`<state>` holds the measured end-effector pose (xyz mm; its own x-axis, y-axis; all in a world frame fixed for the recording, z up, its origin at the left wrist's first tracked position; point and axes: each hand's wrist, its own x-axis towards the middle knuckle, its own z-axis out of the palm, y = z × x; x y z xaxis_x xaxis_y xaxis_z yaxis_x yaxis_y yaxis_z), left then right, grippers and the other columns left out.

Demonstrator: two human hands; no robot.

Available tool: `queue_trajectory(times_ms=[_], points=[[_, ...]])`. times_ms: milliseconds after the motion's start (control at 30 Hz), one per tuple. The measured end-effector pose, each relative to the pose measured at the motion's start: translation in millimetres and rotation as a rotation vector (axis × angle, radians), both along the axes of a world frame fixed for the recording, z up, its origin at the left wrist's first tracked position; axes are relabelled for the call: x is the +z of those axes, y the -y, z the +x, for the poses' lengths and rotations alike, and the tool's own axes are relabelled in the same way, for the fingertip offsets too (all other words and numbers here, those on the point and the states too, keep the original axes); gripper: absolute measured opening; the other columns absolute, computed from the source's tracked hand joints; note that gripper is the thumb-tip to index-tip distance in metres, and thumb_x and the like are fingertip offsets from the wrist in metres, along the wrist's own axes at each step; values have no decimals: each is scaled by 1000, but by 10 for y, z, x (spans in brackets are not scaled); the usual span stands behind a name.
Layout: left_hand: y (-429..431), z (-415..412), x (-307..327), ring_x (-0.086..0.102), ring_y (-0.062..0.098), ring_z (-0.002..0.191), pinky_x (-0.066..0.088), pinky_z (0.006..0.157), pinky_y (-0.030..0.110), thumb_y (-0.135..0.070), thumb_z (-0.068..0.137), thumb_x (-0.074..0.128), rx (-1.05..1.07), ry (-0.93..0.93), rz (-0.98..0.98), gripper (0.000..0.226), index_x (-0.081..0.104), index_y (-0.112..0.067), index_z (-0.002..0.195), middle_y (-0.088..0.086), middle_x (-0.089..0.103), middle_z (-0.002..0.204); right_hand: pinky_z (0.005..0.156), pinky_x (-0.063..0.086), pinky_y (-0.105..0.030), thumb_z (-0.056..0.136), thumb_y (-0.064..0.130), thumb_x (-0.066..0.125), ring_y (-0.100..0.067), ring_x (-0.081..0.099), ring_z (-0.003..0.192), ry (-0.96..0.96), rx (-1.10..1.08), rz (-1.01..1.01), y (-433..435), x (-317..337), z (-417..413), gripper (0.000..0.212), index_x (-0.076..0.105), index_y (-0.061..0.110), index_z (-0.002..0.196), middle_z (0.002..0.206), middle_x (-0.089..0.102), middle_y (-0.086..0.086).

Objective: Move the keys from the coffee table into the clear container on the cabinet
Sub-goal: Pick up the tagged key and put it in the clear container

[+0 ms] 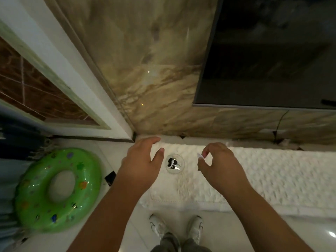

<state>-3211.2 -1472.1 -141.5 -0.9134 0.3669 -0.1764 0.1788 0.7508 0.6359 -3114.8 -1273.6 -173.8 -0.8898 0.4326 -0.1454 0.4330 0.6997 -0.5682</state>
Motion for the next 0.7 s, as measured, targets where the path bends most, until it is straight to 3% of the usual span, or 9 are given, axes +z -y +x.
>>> queue_trajectory(times_ms=[333, 500, 700], points=[[-38, 88, -587, 48, 13, 119, 40, 99, 39, -37, 94, 51, 54, 16, -11, 34, 55, -30, 127, -7, 54, 128, 73, 50, -36, 87, 37, 64, -14, 55, 94, 73, 2, -39, 89, -841, -37, 10, 57, 29, 85, 99, 53, 9], [-52, 85, -1006, 48, 10, 117, 38, 97, 31, -41, 94, 49, 32, 32, -56, 35, 54, -32, 128, -8, 53, 129, 69, 43, -31, 87, 34, 62, -17, 54, 89, 97, -17, -60, 145, -1333, -51, 11, 53, 29, 83, 96, 50, 7], [-68, 71, -1611, 49, 5, 111, 34, 88, 21, -38, 94, 49, 31, 81, -92, 36, 54, -30, 129, -9, 53, 125, 65, 41, -28, 88, 37, 62, -16, 57, 93, 172, -73, -136, 193, -2007, -95, 8, 57, 30, 90, 108, 54, 6]])
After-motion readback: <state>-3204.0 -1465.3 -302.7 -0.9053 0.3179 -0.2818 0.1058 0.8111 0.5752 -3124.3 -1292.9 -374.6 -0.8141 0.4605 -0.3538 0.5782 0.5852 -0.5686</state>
